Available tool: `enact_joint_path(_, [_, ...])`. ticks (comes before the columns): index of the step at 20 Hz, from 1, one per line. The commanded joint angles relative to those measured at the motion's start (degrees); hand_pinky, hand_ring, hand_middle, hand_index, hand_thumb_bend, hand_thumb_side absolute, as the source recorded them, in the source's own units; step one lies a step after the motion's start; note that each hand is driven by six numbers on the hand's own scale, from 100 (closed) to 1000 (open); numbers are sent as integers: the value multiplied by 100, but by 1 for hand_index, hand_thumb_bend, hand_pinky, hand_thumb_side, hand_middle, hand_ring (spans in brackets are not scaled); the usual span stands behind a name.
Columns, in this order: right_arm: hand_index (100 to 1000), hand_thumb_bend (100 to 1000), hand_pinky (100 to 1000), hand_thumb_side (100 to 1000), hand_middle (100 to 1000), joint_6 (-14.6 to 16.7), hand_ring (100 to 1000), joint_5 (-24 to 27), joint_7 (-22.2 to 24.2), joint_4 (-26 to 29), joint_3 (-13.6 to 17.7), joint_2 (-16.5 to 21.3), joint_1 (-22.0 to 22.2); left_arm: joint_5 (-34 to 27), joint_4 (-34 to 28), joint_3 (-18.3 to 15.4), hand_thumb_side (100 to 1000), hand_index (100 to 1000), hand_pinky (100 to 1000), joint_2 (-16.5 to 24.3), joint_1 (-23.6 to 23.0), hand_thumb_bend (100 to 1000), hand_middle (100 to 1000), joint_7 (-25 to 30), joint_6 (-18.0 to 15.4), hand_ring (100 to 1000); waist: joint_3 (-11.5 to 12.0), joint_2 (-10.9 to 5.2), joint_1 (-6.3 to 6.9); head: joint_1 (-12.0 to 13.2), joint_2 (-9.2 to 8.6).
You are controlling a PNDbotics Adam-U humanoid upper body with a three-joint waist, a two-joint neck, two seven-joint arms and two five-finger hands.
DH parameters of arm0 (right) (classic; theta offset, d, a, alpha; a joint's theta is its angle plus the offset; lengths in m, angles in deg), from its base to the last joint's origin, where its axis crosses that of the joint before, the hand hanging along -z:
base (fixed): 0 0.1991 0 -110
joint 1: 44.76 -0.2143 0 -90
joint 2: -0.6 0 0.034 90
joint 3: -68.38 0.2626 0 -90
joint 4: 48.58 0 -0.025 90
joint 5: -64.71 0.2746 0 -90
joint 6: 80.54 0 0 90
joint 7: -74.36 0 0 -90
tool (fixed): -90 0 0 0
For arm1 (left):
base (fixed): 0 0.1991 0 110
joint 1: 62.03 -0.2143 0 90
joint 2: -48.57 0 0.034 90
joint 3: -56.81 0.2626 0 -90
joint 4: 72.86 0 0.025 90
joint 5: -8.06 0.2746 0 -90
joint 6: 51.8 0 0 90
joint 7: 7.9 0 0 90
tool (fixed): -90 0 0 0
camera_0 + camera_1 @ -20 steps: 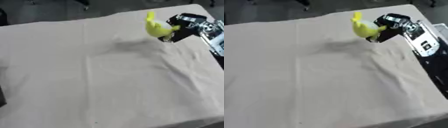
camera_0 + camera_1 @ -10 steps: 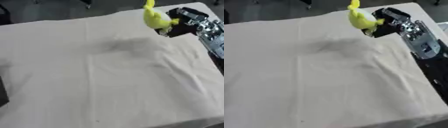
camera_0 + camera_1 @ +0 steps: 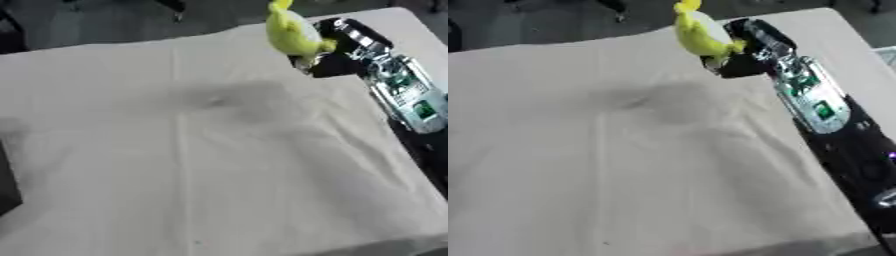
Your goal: Pick up the objects with one hand, pass them to the other hand, and then place them into the box on the other side of the table.
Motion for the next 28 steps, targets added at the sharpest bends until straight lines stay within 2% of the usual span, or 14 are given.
enact_joint_path(1, [468,209,780,100,426,29,631,-118,-95,204,-37,-30,-58,46,-99,-54,471,769,826,258,141,677,680,62,-8,669,11,-231,78,6,31])
enact_joint_path(2, [468,279,779,100,426,47,630,-145,-113,218,-66,-71,-55,55,-113,-40,472,769,826,264,181,678,681,88,-10,669,14,-235,80,14,30])
enact_joint_path(3, [468,206,779,100,427,65,630,-169,-131,226,-94,-105,-51,64,-125,-27,472,769,827,268,215,679,682,115,-11,671,17,-238,81,25,30])
enact_joint_path(12, [470,189,778,100,431,271,632,-324,-321,250,-417,-362,-34,53,-204,182,482,764,818,328,597,684,675,597,44,669,39,-249,107,200,54])
enact_joint_path(13, [470,212,778,100,431,284,633,-286,-337,245,-450,-394,-41,37,-208,211,482,764,815,336,651,684,674,674,51,670,43,-251,112,220,60])
enact_joint_path(14, [470,183,777,100,432,301,633,-230,-352,241,-481,-426,-51,30,-214,244,483,764,814,347,707,684,674,757,51,670,46,-255,117,238,68])
enact_joint_path(18, [472,166,779,100,434,407,635,88,-322,258,-608,-525,-110,78,-236,394,481,762,807,421,944,686,672,1153,27,669,56,-268,134,303,92])
enact_joint_path(28, [475,150,786,100,440,657,635,842,237,367,-852,-619,-157,124,-118,709,465,767,804,575,1344,694,680,2046,-166,680,53,-274,153,411,126])
